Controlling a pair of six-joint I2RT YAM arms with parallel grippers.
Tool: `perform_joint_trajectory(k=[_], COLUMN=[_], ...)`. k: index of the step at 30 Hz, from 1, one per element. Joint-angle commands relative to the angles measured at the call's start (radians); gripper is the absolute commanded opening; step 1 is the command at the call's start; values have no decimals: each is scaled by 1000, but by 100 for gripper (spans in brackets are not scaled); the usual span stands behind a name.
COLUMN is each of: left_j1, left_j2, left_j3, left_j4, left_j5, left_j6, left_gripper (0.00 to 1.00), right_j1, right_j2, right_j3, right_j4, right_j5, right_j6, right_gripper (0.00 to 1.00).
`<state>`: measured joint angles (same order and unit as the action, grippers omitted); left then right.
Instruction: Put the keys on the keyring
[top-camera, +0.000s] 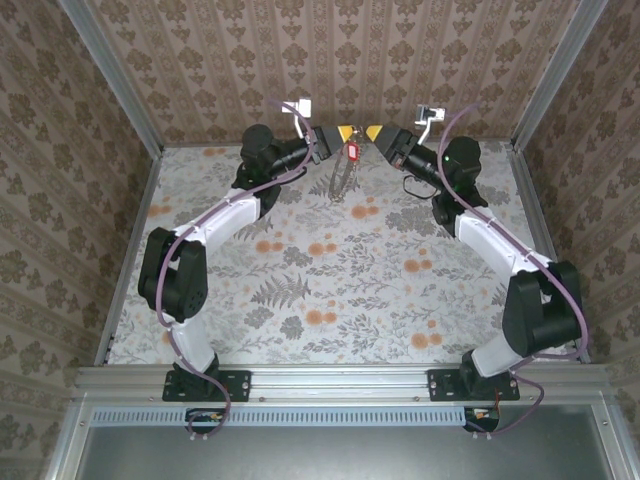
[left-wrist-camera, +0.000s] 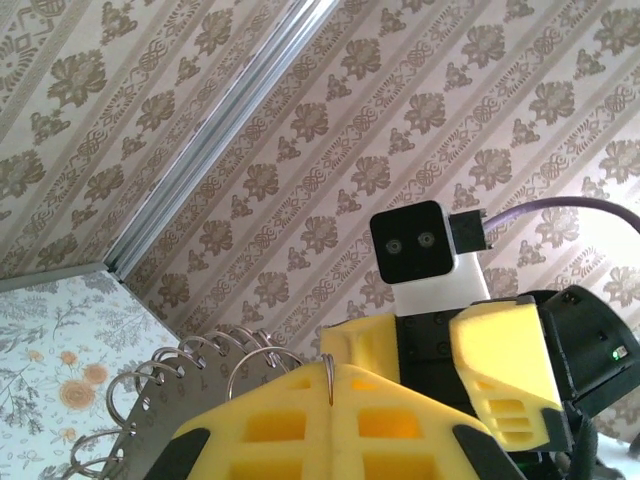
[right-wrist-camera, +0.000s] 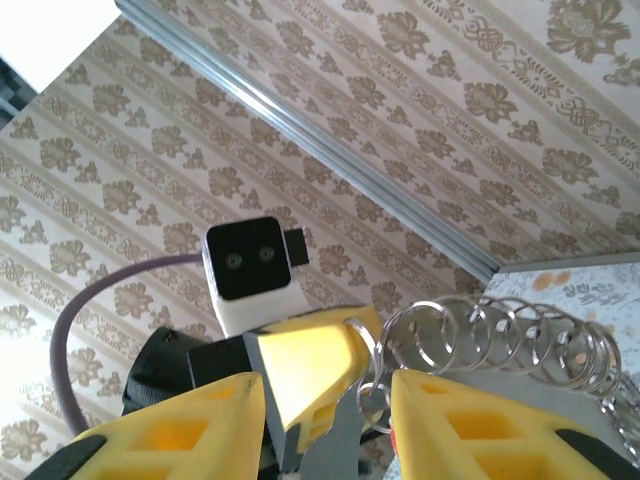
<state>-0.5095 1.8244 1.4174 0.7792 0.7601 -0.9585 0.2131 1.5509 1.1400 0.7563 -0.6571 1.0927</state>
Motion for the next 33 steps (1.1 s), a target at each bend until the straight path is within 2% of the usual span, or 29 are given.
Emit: perform_joint_trajectory(k=[1,12,33], left_j1=[-6,-9,-12], left_j2=[-1,30,32], left_j3=[-15,-32,-31], left_j4=[92,199,220], left_j5=[-47,-80,-71], left_j6=[-67,-183,-194], left_gripper=[0,0,0], right_j1=[11,46,54], right_j2=[25,93,134], right_j3=[44,92,116], right_j4=[113,124,100], right_j5=[33,45,52], right_j6=[73,91,67], right_gripper=[39,32,30])
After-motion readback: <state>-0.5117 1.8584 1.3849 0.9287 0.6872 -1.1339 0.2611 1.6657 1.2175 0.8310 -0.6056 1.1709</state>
